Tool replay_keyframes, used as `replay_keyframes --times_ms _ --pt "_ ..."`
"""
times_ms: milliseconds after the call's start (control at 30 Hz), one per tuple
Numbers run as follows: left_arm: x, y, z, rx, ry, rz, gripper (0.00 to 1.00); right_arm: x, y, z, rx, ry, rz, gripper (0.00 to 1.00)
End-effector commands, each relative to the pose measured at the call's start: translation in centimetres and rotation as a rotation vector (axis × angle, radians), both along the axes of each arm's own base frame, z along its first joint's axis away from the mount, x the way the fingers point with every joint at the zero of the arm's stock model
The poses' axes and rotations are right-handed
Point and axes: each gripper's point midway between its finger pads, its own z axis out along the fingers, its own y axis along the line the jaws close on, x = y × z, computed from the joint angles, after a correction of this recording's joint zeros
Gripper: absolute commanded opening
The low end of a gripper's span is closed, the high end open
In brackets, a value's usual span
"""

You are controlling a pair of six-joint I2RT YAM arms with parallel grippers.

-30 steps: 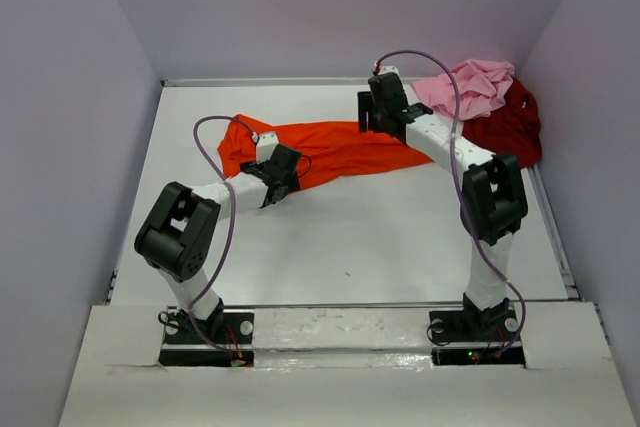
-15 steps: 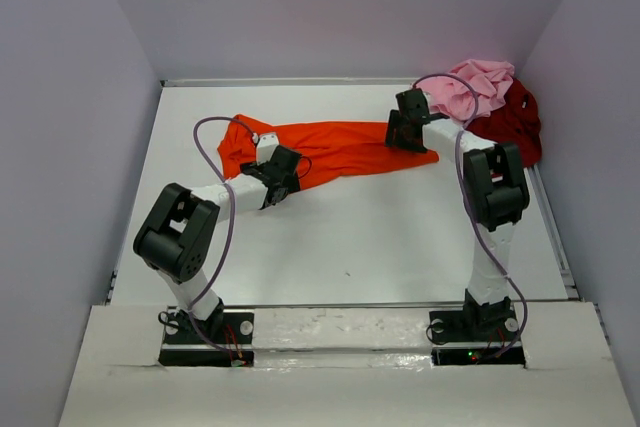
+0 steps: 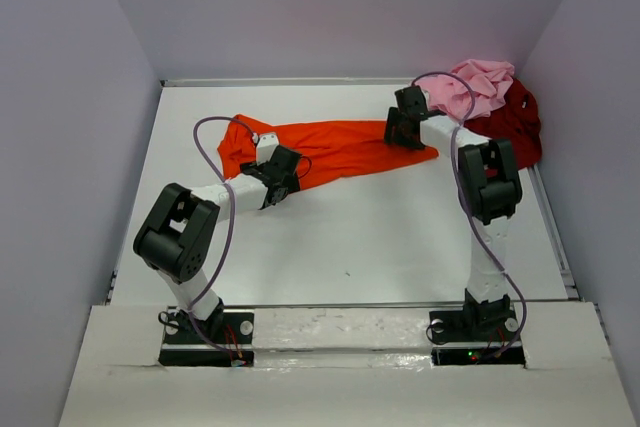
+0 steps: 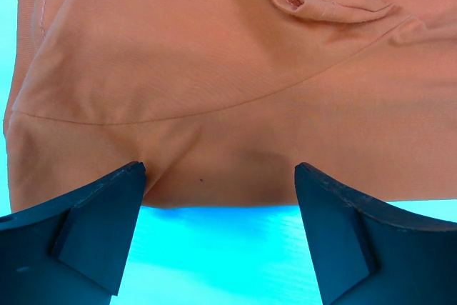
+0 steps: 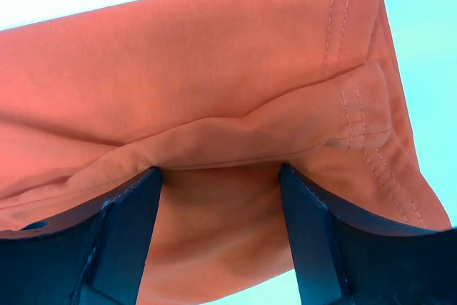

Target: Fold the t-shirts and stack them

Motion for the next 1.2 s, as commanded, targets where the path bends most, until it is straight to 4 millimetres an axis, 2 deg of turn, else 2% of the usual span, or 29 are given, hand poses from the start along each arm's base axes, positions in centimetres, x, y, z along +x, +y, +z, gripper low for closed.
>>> replay_keyframes --times_ms 0,167,300,400,500,533,700,800,900,967,1000,1033,1067,1133,1167 --pt "0.1 0.4 1.0 0.017 -0.028 0.009 0.95 3.0 -0.2 2.2 0.005 -0.091 -0.002 0.73" --pt "0.1 0.4 1.0 0.016 -0.029 0.006 0.95 4.2 0.2 2.8 0.003 -0.107 0.017 0.72" --pt "0.0 0.4 0.8 0.017 -0.026 0.005 0.95 4.7 0.1 4.2 -0.005 -0.132 0.020 0.72" --pt "0.2 0.3 0.7 0.021 -0.023 0.002 0.95 5.3 -0.6 4.7 -0.025 -0.148 0.013 0.73" --pt "0.2 0.2 0.6 0.019 -0.022 0.001 0.95 5.8 -0.5 3.5 -0.033 -0.131 0.016 0.73" --pt "0.2 0.3 0.6 0.021 -0.020 0.000 0.95 5.9 -1.0 2.5 -0.035 -0.115 0.005 0.73" --pt "0.1 0.3 0.6 0.021 -0.020 -0.001 0.95 6.0 -0.8 -0.3 -0.038 -0.071 0.016 0.72" --pt "0.2 0.4 0.6 0.024 -0.021 0.001 0.95 5.7 -0.7 -0.6 -0.029 -0.065 0.015 0.72" --pt "0.2 0.4 0.9 0.020 -0.030 0.005 0.95 6.0 -0.7 0.4 -0.033 -0.085 0.026 0.72" --pt "0.2 0.5 1.3 0.017 -0.042 0.010 0.95 6.1 -0.5 1.8 -0.027 -0.117 0.043 0.72" --pt "0.0 0.5 1.3 0.015 -0.043 0.012 0.95 6.2 -0.2 3.5 -0.009 -0.149 0.056 0.72" --pt "0.1 0.5 1.5 0.011 -0.051 0.016 0.95 6.0 0.0 3.1 -0.002 -0.142 0.064 0.72" --pt "0.1 0.7 2.0 0.006 -0.066 0.023 0.95 5.8 0.2 4.4 0.017 -0.169 0.074 0.72" --pt "-0.1 1.2 2.7 0.015 -0.098 0.049 0.96 5.4 0.9 5.7 0.057 -0.198 0.096 0.72" --pt "0.0 1.4 3.8 0.006 -0.136 0.061 0.96 5.1 1.1 7.1 0.076 -0.227 0.107 0.73"
